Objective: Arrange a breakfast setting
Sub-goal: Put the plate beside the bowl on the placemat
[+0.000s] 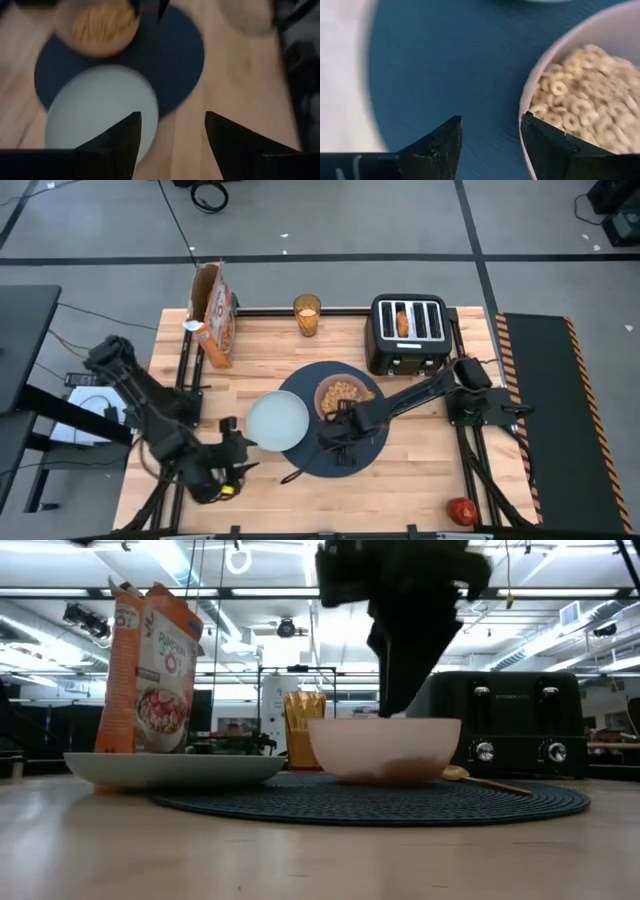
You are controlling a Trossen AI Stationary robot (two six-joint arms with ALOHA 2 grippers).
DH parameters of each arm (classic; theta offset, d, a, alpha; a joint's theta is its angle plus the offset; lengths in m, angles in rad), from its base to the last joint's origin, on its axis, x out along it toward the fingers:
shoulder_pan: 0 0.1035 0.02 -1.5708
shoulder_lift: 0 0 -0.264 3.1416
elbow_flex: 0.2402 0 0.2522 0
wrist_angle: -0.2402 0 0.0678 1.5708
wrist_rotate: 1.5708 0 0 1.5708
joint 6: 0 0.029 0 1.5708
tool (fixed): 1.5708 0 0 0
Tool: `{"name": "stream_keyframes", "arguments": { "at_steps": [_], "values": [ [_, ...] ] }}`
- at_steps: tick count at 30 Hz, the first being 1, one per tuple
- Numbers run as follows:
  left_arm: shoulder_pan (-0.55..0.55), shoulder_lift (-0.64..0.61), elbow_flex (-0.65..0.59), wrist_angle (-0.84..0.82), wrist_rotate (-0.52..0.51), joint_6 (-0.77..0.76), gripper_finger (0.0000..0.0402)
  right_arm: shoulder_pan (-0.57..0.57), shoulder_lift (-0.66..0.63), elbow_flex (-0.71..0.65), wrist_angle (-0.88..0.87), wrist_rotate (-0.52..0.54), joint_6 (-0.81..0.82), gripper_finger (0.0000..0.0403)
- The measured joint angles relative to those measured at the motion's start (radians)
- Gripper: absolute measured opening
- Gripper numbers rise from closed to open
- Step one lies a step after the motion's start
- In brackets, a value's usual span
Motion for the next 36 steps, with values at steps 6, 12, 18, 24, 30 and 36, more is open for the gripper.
{"name": "stream_keyframes", "arguments": {
  "at_steps": [6, 12, 18, 24, 30, 36],
  "values": [
    [-0.090, -0.017, -0.081, 0.164, -0.209, 0.020, 0.0226, -0.006, 0.052, 0.075, -0.064, 0.012, -0.011, 0.0208],
    [-0.108, -0.017, -0.151, 0.312, -0.300, 0.015, 0.0226, -0.005, 0.030, 0.125, -0.112, 0.080, -0.025, 0.0208],
    [-0.109, 0.004, -0.245, 0.533, -0.381, 0.088, 0.0227, -0.068, 0.053, 0.127, -0.174, 0.046, -0.038, 0.0208],
    [-0.113, 0.047, -0.275, 0.597, -0.382, 0.069, 0.0227, -0.109, 0.135, 0.125, -0.174, -0.013, -0.077, 0.0200],
    [-0.125, 0.068, -0.275, 0.593, -0.370, 0.065, 0.0227, -0.096, 0.147, 0.126, -0.162, -0.034, -0.075, 0.0139],
    [-0.135, 0.068, -0.275, 0.476, -0.317, -0.084, 0.0227, -0.058, 0.139, 0.148, -0.156, -0.038, -0.071, 0.0047]
  ]
}}
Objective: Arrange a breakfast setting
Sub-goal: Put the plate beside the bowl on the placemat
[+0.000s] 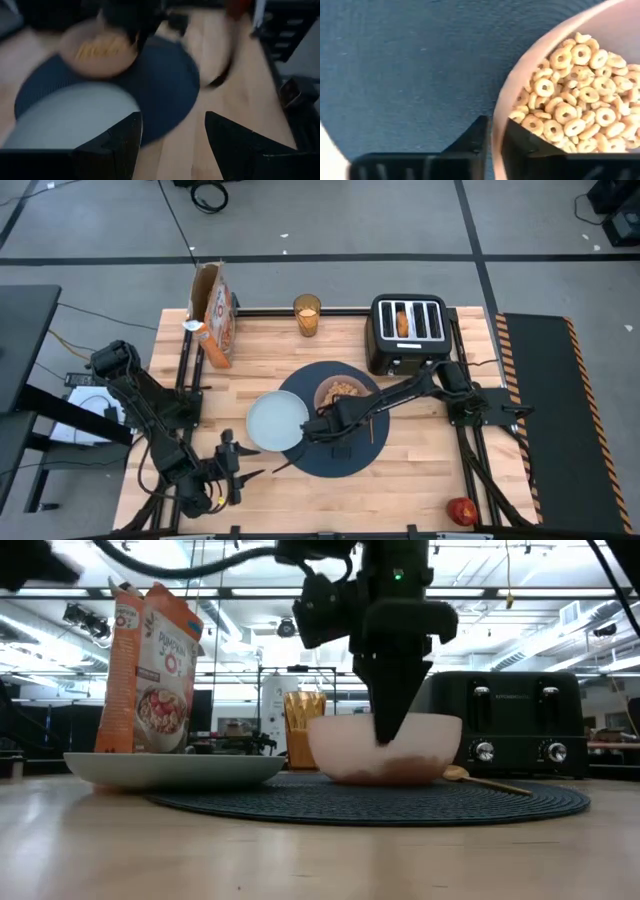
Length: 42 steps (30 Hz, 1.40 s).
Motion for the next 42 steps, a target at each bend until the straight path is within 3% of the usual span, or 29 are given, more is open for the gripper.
{"name": "stream_keyframes", "arguments": {
  "at_steps": [3, 8, 13, 19, 22, 27, 34, 42],
  "values": [
    [0.009, 0.000, 0.000, -0.173, 0.074, -0.215, 0.0227, 0.018, 0.000, 0.000, 0.016, -0.014, 0.003, 0.0013],
    [0.028, 0.000, 0.000, -0.532, 0.271, -0.574, 0.0227, 0.057, 0.000, 0.001, 0.022, -0.006, 0.013, 0.0025],
    [0.057, 0.000, -0.001, -0.742, 0.472, -0.711, 0.0227, 0.075, 0.000, 0.001, 0.027, 0.001, 0.018, 0.0023],
    [0.112, 0.000, -0.118, -0.690, 0.642, -0.710, 0.0227, 0.111, -0.002, 0.001, 0.028, 0.006, -0.004, 0.0018],
    [0.144, 0.000, -0.189, -0.611, 0.630, -0.683, 0.0227, 0.128, -0.003, 0.001, 0.032, 0.019, -0.007, 0.0019],
    [0.201, 0.000, -0.228, -0.475, 0.522, -0.547, 0.0224, 0.147, -0.004, 0.001, 0.039, 0.018, 0.000, 0.0037],
    [0.283, 0.000, -0.229, -0.357, 0.542, -0.344, 0.0207, 0.156, -0.005, 0.001, 0.049, 0.023, 0.014, 0.0099],
    [0.271, 0.000, -0.191, -0.299, 0.587, -0.242, 0.0203, 0.146, -0.013, 0.003, 0.051, 0.102, 0.020, 0.0135]
  ]
}}
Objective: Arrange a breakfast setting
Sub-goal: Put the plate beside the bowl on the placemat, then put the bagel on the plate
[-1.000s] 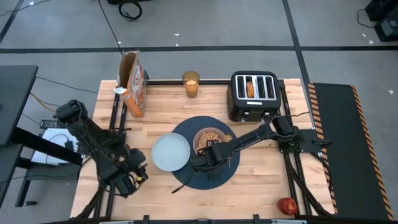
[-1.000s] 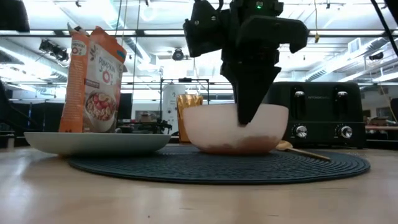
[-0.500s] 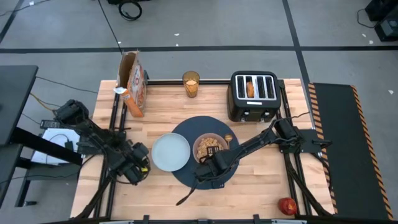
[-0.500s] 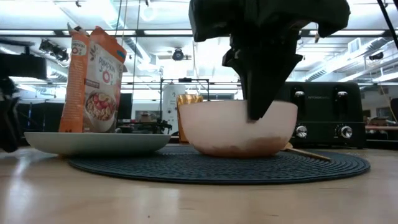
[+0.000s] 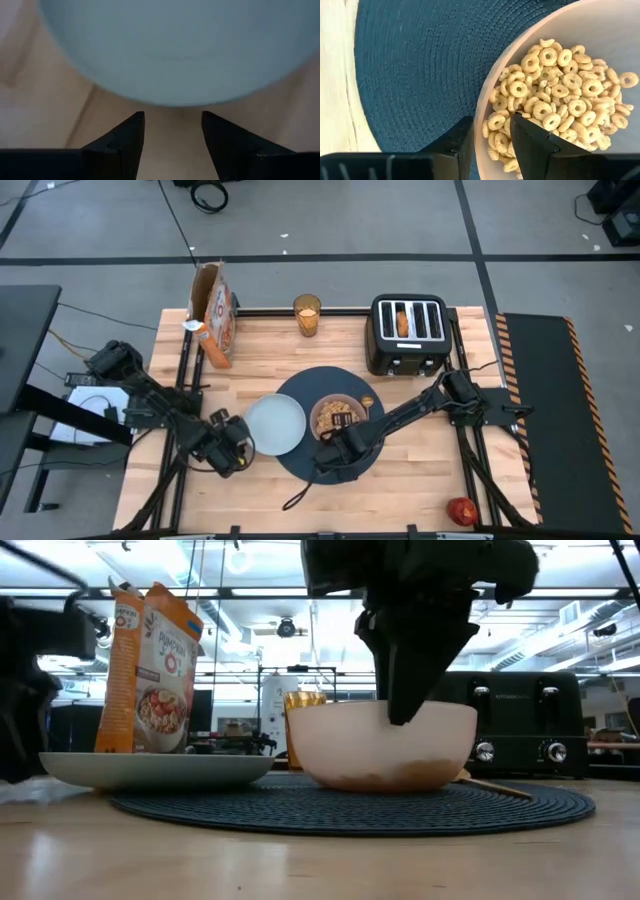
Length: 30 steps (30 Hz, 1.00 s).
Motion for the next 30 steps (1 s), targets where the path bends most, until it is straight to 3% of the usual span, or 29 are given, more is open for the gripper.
{"name": "stream_keyframes", "arguments": {
  "at_steps": [8, 12, 15, 18, 22, 26, 30],
  "values": [
    [-0.040, 0.000, 0.118, -0.013, 0.027, 0.154, 0.0203, -0.011, -0.018, 0.048, 0.013, 0.037, -0.029, 0.0135],
    [-0.058, 0.000, 0.170, -0.139, 0.124, 0.125, 0.0203, 0.014, -0.063, 0.105, -0.045, 0.064, -0.025, 0.0137],
    [-0.070, 0.000, 0.181, -0.269, 0.132, 0.049, 0.0203, 0.037, -0.096, 0.109, -0.102, 0.134, 0.001, 0.0139],
    [-0.080, 0.000, 0.170, -0.309, 0.057, -0.031, 0.0203, 0.063, -0.141, 0.109, -0.194, 0.307, 0.110, 0.0140],
    [-0.120, 0.000, 0.166, -0.190, -0.078, -0.026, 0.0203, 0.091, -0.210, 0.109, -0.363, 0.493, 0.350, 0.0140],
    [-0.191, 0.000, 0.166, -0.019, -0.211, -0.002, 0.0203, 0.108, -0.301, 0.107, -0.535, 0.565, 0.648, 0.0140],
    [-0.279, 0.000, 0.165, 0.218, -0.471, 0.088, 0.0203, 0.077, -0.436, 0.028, -0.512, 0.569, 0.762, 0.0141]
  ]
}}
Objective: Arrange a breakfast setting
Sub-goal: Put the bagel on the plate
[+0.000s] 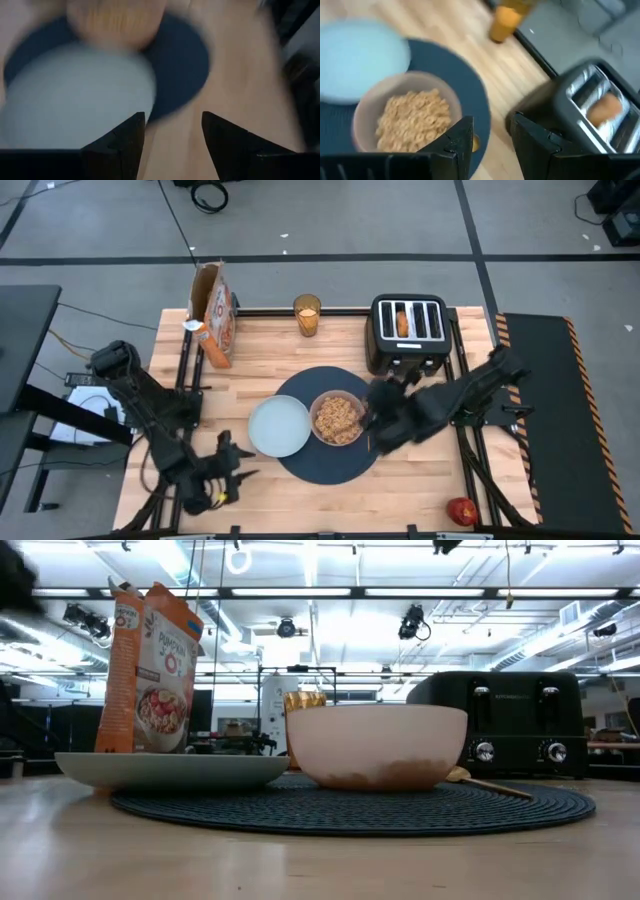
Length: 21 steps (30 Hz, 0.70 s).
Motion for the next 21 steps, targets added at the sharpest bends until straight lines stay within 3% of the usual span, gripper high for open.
{"name": "stream_keyframes", "arguments": {
  "at_steps": [3, 6, 13, 21],
  "values": [
    [-0.049, 0.000, 0.000, 0.207, -0.194, 0.202, 0.0203, -0.076, -0.113, -0.091, -0.005, 0.000, 0.075, 0.0152],
    [-0.065, 0.000, 0.000, 0.361, -0.274, 0.377, 0.0203, -0.176, -0.227, -0.183, 0.016, -0.006, 0.102, 0.0180],
    [-0.029, 0.000, 0.000, 0.451, -0.277, 0.532, 0.0203, -0.494, -0.375, -0.379, 0.145, -0.074, 0.010, 0.0253],
    [0.091, 0.001, 0.000, 0.452, -0.252, 0.539, 0.0203, -0.880, -0.384, -0.528, 0.427, -0.248, -0.246, 0.0250]
  ]
}}
